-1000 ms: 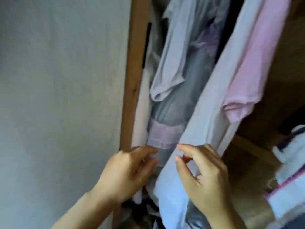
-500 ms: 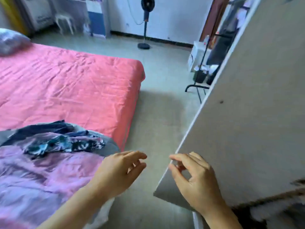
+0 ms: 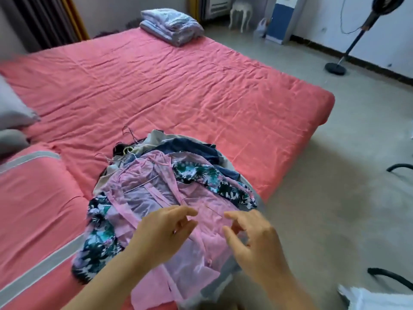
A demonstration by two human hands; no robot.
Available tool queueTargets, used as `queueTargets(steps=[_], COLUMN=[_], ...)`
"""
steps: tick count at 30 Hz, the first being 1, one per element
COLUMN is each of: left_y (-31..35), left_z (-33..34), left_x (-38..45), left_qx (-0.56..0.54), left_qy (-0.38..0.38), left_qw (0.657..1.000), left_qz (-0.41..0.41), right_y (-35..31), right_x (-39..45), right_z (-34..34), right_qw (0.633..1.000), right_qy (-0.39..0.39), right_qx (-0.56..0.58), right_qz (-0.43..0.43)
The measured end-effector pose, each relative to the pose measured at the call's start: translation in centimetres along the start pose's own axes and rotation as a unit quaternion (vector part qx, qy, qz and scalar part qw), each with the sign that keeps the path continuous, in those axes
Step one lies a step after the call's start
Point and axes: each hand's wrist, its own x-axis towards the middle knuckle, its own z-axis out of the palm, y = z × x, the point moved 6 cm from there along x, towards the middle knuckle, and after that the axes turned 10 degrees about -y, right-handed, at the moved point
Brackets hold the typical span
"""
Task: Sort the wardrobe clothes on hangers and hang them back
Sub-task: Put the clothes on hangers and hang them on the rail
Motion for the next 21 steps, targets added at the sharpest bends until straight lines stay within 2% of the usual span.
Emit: queueTargets(steps=[7,12,15,21], left_y=[-8.1,-13.9,-17.9,-24.5], left_z=[-2.8,-4.6,-5.0,-3.8], left_x=[0.0,2.7,5.1,8.4], left_qx=[-0.036,-0.067,-0.093,-0.128], left_qy=[0.062,0.082,0.090,0.074], left_qw=[0.991,0.971,0.952,0.913], left_qz=[-0.113,-0.212,-0.277,-0.380], right_y=[-0.4,0.5,2.1,7.9], right_x=[8.6,17.2,22.8,31.5], right_z=[6.4,10.9,14.4,23.0], right_qw=[0.992,0.982,0.975,0.945], right_qy=[-0.116,-0.180,-0.213,-0.327], right_qx=[0.016,0.012,0.010,-0.013], right_qz=[-0.036,-0.057,-0.067,-0.022])
